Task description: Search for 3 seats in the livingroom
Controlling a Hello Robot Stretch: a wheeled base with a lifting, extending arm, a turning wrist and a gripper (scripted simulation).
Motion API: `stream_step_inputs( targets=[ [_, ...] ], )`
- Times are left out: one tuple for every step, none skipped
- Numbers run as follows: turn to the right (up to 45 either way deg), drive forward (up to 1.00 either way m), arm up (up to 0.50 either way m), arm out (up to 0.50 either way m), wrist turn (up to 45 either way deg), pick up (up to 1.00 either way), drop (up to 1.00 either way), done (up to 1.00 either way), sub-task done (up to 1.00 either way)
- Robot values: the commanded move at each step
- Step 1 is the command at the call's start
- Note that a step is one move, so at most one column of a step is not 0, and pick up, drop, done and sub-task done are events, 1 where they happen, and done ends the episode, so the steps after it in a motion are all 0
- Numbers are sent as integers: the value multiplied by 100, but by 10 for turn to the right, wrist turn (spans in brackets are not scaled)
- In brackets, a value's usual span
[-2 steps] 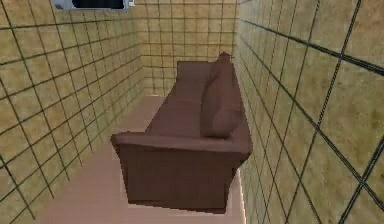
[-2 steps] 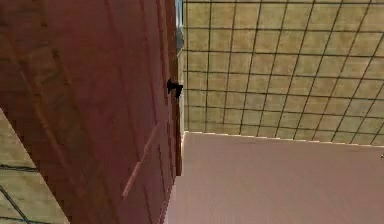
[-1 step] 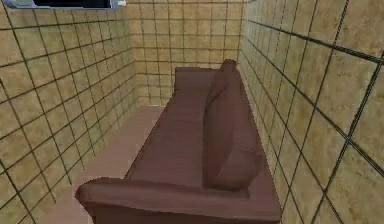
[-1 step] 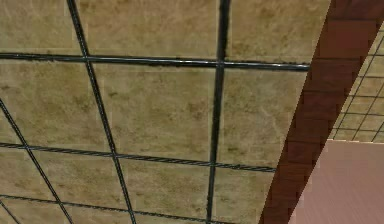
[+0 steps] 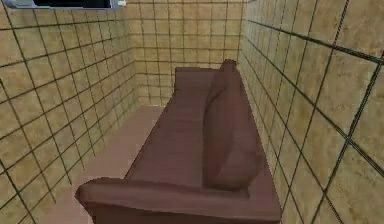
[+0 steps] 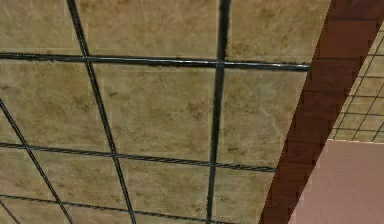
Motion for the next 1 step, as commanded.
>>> stream_step_inputs(
  targets=[
    [450, 0, 0, 0, 0, 0, 0, 0, 0]
  ],
)
